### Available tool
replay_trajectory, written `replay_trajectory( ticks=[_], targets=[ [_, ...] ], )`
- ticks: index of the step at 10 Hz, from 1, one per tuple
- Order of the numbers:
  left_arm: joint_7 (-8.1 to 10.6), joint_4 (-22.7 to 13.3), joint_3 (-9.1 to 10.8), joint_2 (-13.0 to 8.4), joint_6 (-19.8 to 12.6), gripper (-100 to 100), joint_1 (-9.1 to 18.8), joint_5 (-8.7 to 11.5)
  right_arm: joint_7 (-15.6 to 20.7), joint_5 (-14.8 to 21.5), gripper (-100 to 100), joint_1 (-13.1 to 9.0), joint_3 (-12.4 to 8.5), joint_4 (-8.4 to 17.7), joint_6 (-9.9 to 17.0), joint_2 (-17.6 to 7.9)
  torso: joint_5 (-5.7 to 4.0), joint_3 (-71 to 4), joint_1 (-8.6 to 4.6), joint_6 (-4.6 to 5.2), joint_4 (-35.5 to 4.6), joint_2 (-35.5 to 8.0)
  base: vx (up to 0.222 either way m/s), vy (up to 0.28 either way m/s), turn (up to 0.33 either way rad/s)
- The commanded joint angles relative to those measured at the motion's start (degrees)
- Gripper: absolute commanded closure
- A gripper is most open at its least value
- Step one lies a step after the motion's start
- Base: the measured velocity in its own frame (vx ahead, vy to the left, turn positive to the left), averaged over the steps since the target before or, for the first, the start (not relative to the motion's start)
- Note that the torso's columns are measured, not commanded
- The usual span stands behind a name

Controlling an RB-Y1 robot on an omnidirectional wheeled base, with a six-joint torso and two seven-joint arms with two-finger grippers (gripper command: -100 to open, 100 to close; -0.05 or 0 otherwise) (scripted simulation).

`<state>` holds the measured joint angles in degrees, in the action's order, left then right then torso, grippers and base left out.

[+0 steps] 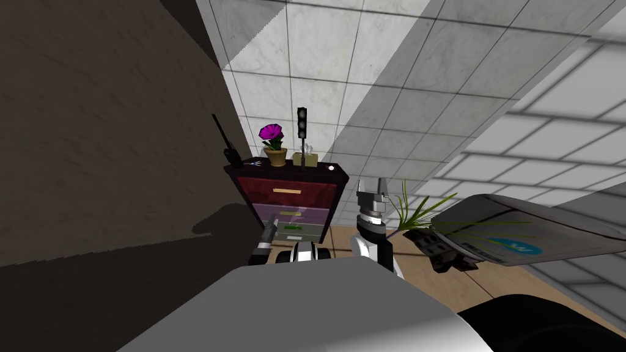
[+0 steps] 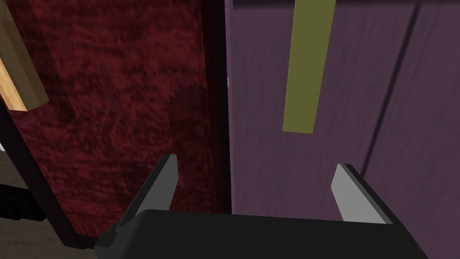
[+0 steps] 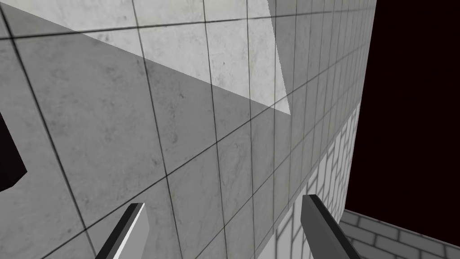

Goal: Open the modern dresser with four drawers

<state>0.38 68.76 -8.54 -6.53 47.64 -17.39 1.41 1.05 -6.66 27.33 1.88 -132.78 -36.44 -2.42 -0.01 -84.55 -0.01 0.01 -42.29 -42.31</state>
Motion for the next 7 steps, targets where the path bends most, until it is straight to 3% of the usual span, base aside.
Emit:
replay_trajectory(
  ticks=[1, 3, 5, 7],
  targets=[
    [-0.07, -3.50, -0.40, 0.37, 1.47, -100, 0.41, -0.11, 0.00, 0.00, 0, 0.00, 0.00, 0.00, 0.00, 0.00, 0.00, 0.00, 0.00, -0.01, 0.00, -0.02, 0.042, 0.013, -0.029],
    [-0.15, -6.37, -0.82, 1.10, 2.50, -100, 0.79, -0.22, 0.00, 0.00, 0, 0.00, 0.00, 0.00, 0.00, 0.00, 0.00, -0.03, 0.01, 0.00, 0.01, 0.04, 0.061, 0.015, -0.048],
    [-0.24, -9.65, -1.29, 3.33, 3.67, -100, 1.21, -0.35, 0.00, 0.00, 0, 0.00, 0.00, 0.00, 0.00, 0.00, 0.01, -0.07, 0.03, -0.01, 0.03, 0.10, 0.075, 0.021, -0.050],
    [-0.18, -7.67, -1.02, 2.76, 1.72, -100, 1.65, -0.25, 0.00, 0.00, 0, 0.00, 0.00, 0.00, 0.00, 0.00, -0.01, 0.05, -0.02, -0.01, -0.02, -0.10, 0.032, 0.003, -0.004]
  ],
)
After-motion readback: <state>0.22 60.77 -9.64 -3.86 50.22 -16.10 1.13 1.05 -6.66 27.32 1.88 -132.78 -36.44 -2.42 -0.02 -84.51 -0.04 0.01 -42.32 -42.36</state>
